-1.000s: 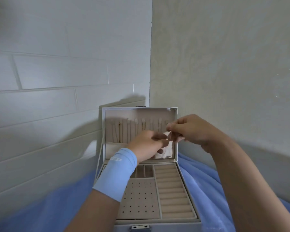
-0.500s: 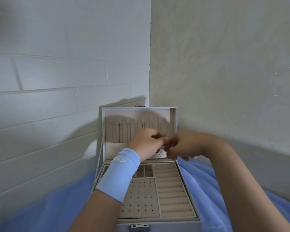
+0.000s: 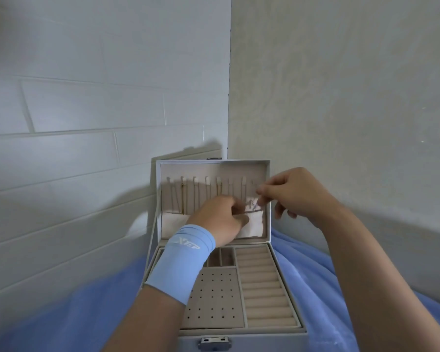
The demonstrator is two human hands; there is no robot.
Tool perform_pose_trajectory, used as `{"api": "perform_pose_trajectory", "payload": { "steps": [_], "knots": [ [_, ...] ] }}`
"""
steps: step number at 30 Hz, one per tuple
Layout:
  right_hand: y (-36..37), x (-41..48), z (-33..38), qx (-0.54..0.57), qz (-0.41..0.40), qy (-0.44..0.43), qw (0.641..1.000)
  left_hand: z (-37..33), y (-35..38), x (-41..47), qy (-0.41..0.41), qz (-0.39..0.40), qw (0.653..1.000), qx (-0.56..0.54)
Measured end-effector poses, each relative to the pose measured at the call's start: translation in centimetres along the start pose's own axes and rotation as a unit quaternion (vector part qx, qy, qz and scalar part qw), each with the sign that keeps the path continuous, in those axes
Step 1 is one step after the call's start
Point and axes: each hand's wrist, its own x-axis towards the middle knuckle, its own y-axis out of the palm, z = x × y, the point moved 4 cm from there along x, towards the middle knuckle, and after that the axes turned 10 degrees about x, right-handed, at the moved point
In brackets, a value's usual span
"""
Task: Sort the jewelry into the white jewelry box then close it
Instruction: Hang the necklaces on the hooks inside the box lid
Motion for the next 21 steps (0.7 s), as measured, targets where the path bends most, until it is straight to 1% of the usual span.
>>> {"api": "perform_pose_trajectory", "payload": {
  "steps": [3, 6, 8, 12, 16, 19, 21],
  "knots": [
    [0.0, 0.2, 0.0, 0.016, -0.052, -0.027, 0.998, -0.3, 0.1, -0.1, 0.002, 0.014, 0.997, 0.082],
    [0.5, 0.4, -0.3, -0.007, -0.069, -0.038, 0.997, -0.8, 0.4, -0.2, 0.012, 0.021, 0.985, 0.172],
    [0.7, 0.4, -0.5, -0.012, -0.075, -0.042, 0.996, -0.7, 0.6, -0.2, 0.011, 0.024, 0.981, 0.194],
    [1.3, 0.5, -0.6, -0.052, -0.068, -0.063, 0.994, -0.5, 0.3, 0.0, 0.009, 0.014, 0.986, 0.166],
    [1.7, 0.7, -0.8, -0.160, -0.034, -0.066, 0.984, -0.3, 0.2, 0.1, 0.006, 0.012, 0.992, 0.129],
    [1.9, 0.6, -0.2, -0.203, -0.021, -0.083, 0.975, -0.1, 0.3, 0.2, 0.003, 0.011, 0.992, 0.123],
    [2.3, 0.6, -0.2, -0.248, 0.014, -0.077, 0.965, 0.1, 0.2, 0.2, 0.001, 0.010, 0.993, 0.115]
  ]
}}
